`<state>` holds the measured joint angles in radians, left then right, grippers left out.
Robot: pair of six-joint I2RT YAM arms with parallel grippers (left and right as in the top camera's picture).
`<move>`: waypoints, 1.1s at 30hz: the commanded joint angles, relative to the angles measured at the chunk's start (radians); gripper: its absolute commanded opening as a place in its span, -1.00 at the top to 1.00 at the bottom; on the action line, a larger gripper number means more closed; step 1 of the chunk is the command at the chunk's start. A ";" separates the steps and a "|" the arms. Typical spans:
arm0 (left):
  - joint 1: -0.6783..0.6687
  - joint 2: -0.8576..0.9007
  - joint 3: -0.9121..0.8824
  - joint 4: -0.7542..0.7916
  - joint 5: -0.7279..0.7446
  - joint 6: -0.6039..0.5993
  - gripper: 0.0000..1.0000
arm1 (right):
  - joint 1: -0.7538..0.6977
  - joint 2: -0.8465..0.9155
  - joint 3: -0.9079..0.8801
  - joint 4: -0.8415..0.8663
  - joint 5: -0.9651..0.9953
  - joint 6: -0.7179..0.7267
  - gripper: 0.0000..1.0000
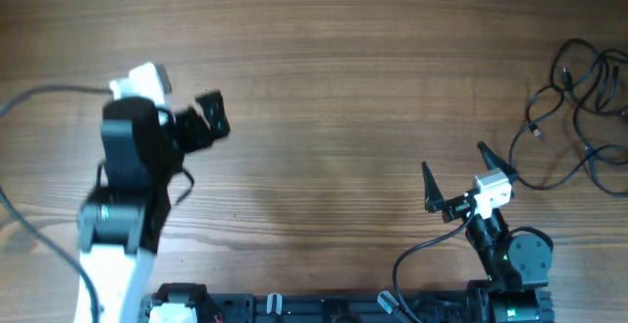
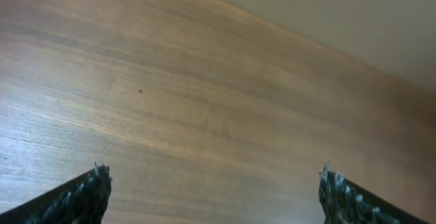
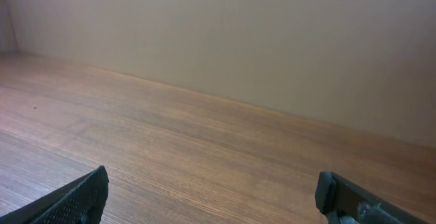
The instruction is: Untangle cables
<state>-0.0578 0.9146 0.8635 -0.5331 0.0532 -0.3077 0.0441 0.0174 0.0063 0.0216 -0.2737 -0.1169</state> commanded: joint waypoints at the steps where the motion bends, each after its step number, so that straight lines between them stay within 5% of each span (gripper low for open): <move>1: 0.003 -0.188 -0.202 0.140 0.059 0.145 -1.00 | -0.004 -0.010 -0.001 0.002 -0.019 0.012 -1.00; 12: 0.003 -0.622 -0.715 0.710 0.050 0.145 -1.00 | -0.004 -0.010 -0.001 0.002 -0.019 0.012 -1.00; 33: 0.006 -0.856 -0.784 0.633 -0.002 0.200 -1.00 | -0.004 -0.010 -0.001 0.002 -0.019 0.012 -1.00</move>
<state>-0.0578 0.0914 0.0925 0.1074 0.0689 -0.1318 0.0441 0.0174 0.0063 0.0216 -0.2806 -0.1169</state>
